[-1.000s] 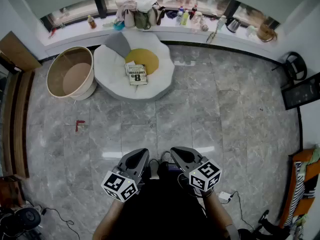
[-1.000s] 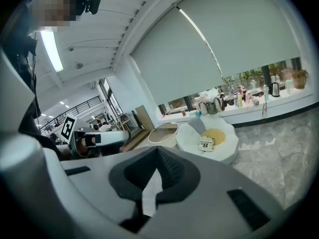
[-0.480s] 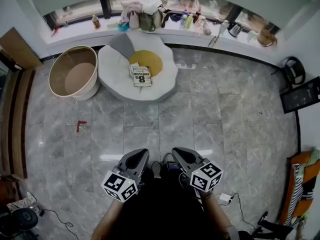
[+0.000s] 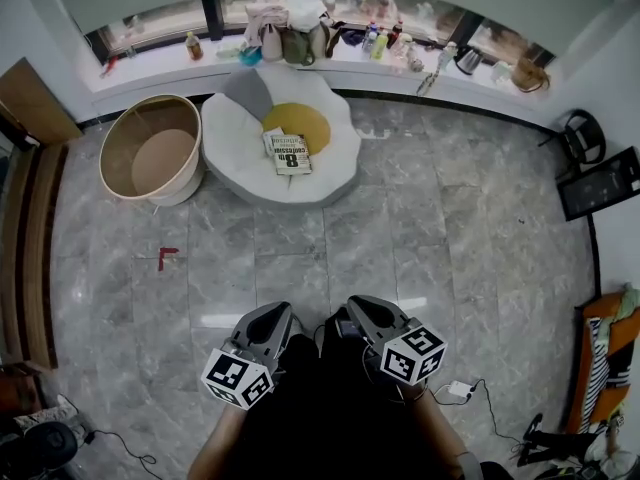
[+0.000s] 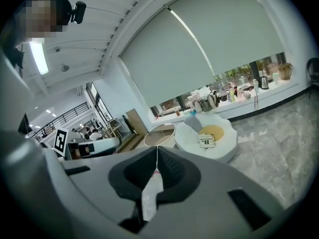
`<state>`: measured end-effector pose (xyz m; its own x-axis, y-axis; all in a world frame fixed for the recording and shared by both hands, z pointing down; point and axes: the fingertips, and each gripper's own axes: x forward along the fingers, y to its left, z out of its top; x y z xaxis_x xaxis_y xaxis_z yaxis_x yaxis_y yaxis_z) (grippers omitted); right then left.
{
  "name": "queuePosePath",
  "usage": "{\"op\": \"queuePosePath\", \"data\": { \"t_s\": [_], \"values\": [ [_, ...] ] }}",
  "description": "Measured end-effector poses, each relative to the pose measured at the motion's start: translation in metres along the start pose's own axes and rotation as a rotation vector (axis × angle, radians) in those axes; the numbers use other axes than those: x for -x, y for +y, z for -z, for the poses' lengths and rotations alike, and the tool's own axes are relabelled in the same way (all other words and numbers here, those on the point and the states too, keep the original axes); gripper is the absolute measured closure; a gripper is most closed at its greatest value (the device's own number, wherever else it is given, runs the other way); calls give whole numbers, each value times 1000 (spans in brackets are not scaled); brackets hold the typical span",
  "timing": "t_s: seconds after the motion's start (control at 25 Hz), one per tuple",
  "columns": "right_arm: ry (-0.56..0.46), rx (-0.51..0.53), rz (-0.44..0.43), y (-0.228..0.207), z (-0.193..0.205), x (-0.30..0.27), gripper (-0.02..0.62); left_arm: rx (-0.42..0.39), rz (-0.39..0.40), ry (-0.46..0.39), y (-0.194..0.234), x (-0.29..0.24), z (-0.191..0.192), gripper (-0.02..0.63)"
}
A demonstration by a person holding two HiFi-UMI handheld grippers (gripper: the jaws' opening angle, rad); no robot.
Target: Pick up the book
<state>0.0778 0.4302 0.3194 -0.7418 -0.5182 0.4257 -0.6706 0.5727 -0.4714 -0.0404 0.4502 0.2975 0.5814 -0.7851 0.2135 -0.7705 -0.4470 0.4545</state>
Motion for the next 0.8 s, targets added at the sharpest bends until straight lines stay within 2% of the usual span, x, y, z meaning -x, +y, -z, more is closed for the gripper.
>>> {"op": "queuePosePath", "data": {
  "t_s": [0.48, 0.8],
  "values": [
    [39, 24, 29, 0, -2, -25, 577, 26, -9, 18, 32, -2, -1, 592],
    [27, 11, 39, -40, -28, -41, 577, 6, -35, 24, 43, -34, -21, 592]
  ]
}}
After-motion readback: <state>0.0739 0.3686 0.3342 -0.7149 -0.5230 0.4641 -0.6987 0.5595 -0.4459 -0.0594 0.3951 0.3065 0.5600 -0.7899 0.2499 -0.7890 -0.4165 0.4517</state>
